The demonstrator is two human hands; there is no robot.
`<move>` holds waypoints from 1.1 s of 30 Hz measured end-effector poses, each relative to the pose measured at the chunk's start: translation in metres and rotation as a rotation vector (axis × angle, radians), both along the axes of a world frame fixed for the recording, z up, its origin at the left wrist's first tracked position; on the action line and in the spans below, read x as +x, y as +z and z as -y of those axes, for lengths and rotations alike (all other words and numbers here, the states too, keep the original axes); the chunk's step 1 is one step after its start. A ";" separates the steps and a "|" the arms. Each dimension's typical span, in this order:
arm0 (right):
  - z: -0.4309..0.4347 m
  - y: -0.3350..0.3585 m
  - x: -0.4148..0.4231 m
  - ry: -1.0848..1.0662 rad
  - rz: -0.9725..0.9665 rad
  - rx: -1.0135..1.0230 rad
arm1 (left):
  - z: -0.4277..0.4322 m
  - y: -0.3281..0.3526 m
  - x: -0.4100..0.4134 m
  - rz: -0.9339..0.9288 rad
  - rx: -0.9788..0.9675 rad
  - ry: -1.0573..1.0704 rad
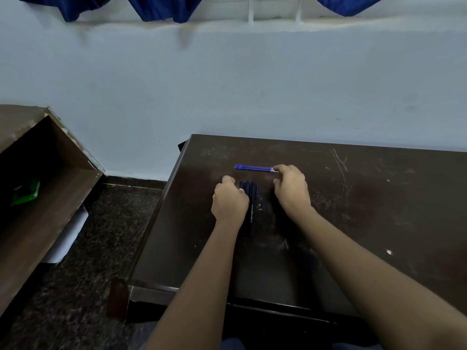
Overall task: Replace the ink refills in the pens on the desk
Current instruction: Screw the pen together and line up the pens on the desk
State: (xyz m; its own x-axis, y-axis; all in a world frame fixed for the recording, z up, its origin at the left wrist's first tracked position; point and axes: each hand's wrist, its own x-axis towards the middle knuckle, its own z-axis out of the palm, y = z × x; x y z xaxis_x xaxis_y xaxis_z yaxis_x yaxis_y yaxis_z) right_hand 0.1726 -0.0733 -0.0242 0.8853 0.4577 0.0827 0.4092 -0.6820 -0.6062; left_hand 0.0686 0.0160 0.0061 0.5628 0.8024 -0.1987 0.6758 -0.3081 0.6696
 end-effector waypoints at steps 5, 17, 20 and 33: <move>-0.020 0.006 0.037 0.193 0.055 -0.249 | 0.002 0.003 0.009 0.065 -0.017 0.003; -0.020 0.012 0.034 0.216 0.124 -0.538 | 0.006 -0.005 0.025 0.120 -0.233 0.015; 0.001 0.015 0.014 0.125 0.096 -0.575 | 0.012 -0.012 0.032 0.067 -0.305 -0.057; 0.055 0.022 -0.062 -0.041 -0.153 -0.482 | 0.063 -0.016 0.023 0.010 -0.366 -0.250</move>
